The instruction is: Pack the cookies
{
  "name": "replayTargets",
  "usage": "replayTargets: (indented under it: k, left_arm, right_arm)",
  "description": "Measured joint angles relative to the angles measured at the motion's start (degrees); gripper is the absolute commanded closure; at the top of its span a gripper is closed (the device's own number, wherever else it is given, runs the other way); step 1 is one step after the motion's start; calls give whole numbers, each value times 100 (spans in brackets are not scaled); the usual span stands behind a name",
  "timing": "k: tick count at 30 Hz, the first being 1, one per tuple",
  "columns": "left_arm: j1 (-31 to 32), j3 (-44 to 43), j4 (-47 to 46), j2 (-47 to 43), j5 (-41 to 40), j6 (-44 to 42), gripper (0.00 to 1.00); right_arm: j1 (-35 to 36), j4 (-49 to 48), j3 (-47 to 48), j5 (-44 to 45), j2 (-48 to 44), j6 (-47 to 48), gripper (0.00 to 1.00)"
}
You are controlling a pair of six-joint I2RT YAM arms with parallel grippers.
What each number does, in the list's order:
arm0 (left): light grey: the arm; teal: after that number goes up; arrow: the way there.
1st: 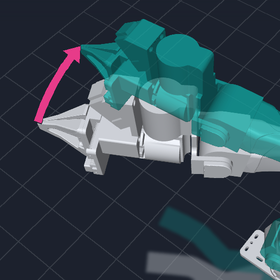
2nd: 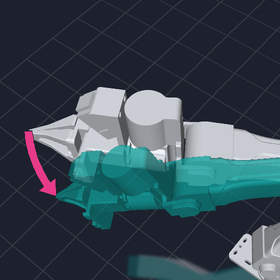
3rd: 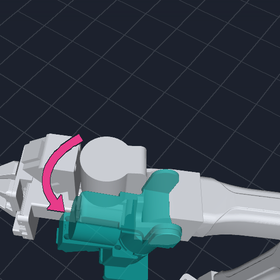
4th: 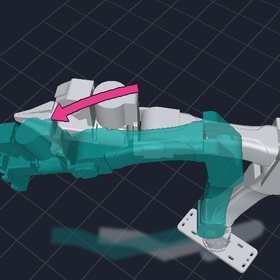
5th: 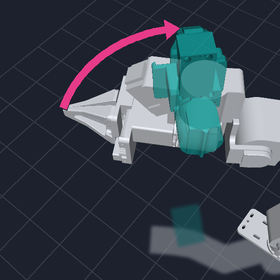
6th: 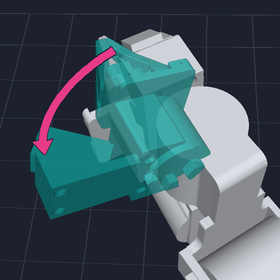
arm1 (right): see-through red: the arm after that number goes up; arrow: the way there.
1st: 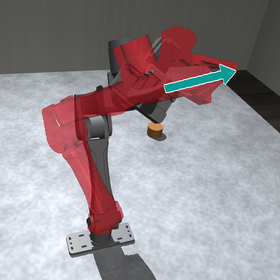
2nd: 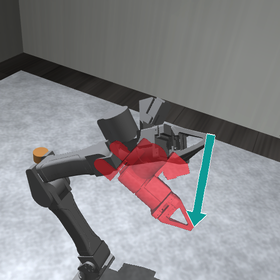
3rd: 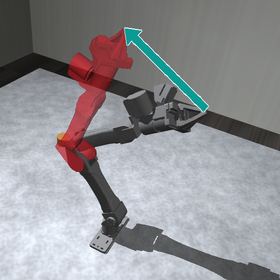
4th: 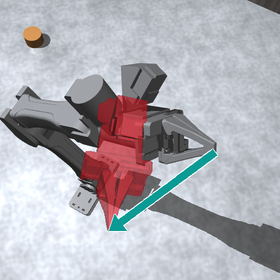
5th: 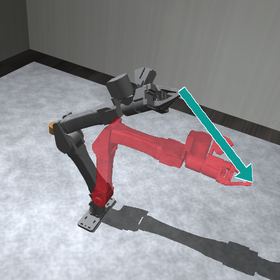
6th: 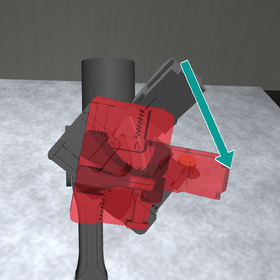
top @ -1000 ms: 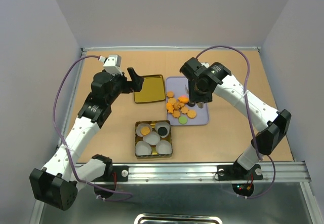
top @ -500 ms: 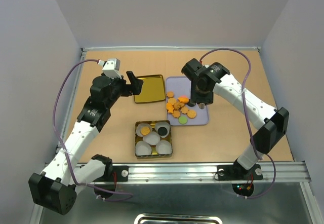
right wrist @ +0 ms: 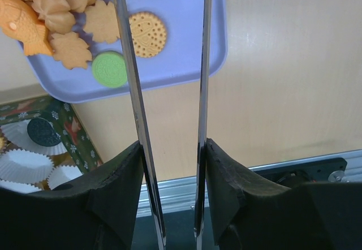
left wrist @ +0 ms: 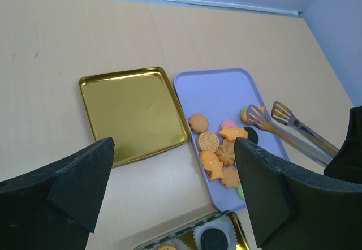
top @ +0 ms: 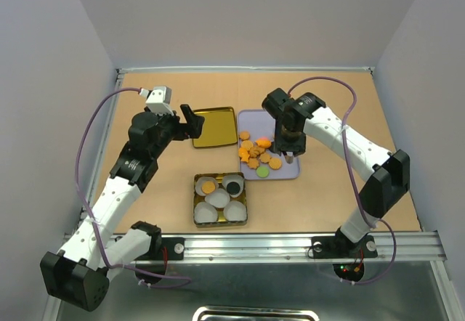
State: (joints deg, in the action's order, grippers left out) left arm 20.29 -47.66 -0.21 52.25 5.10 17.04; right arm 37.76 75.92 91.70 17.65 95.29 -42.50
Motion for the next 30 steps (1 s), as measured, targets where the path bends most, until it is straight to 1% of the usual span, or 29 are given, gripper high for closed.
replayTargets:
  k: [11, 14, 15, 18, 23, 30]
  left_arm:
    - [0, 31, 7, -66, -105, -68, 1]
    - [0, 31, 7, -74, -125, -72, 1]
    - [0, 33, 7, -74, -129, -74, 1]
    - [0, 39, 4, -76, -146, -85, 1]
    - [0, 46, 7, -79, -173, -101, 1]
    - [0, 46, 7, -79, -192, -114, 1]
  right_arm:
    - [-72, -332, 0, -192, 186, 2, 50]
    - [-94, -358, 0, -210, 192, 0, 56]
    - [-96, -372, 0, -229, 190, 2, 60]
    - [-98, -407, 0, -264, 190, 4, 64]
    - [-98, -433, 0, -273, 190, 7, 66]
    - [-98, -404, 22, -262, 190, 15, 66]
